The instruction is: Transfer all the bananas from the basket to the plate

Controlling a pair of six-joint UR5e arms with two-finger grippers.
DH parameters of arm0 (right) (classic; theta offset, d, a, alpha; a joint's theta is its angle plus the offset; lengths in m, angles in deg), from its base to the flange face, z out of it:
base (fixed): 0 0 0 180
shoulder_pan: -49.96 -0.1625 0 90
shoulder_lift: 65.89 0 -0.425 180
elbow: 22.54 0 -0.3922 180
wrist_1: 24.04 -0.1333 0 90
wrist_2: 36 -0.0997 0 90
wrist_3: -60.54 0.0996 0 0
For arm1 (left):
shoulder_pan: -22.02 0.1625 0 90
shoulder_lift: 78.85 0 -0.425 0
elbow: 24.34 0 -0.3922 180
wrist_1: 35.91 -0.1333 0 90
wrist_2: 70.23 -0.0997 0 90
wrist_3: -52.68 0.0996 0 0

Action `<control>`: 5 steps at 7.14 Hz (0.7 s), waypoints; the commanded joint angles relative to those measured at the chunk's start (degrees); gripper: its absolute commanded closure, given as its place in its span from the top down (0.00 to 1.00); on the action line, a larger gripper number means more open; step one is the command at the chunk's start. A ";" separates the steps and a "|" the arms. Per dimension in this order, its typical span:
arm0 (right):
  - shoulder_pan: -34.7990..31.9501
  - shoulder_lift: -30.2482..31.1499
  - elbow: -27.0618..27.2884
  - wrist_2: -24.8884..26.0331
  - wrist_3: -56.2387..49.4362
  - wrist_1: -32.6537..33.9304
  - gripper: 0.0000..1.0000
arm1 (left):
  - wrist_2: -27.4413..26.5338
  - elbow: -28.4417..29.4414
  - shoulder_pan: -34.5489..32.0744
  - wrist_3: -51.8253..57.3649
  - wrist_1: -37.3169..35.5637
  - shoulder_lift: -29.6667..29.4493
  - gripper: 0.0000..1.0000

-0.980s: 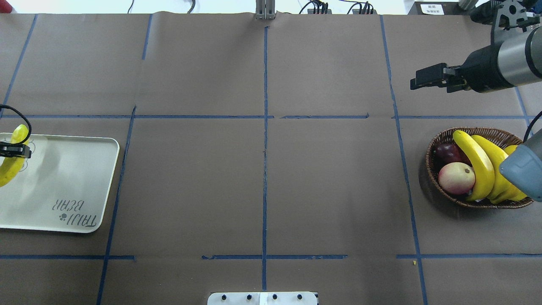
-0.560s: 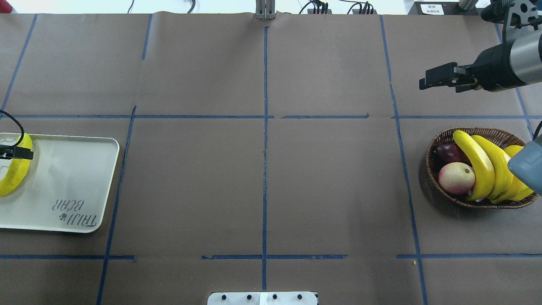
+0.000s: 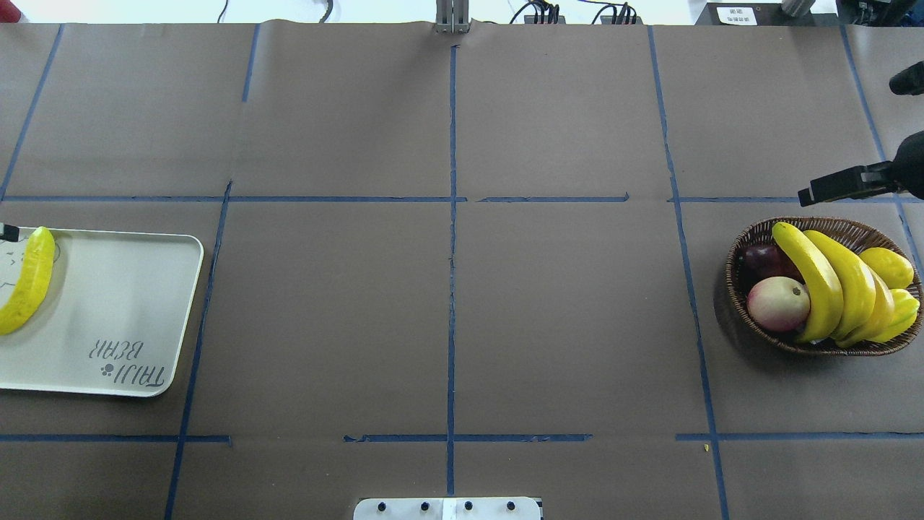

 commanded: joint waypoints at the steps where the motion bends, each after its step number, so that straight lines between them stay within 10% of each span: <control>1: -0.43 7.54 -0.67 -2.60 -2.50 -1.47 1.00 | 1.72 -1.09 -0.94 -0.42 -1.59 -1.99 1.00; 5: -0.17 10.73 -12.77 -6.84 16.74 -23.55 1.00 | 1.90 -1.61 -0.94 -0.42 -1.59 -2.60 1.00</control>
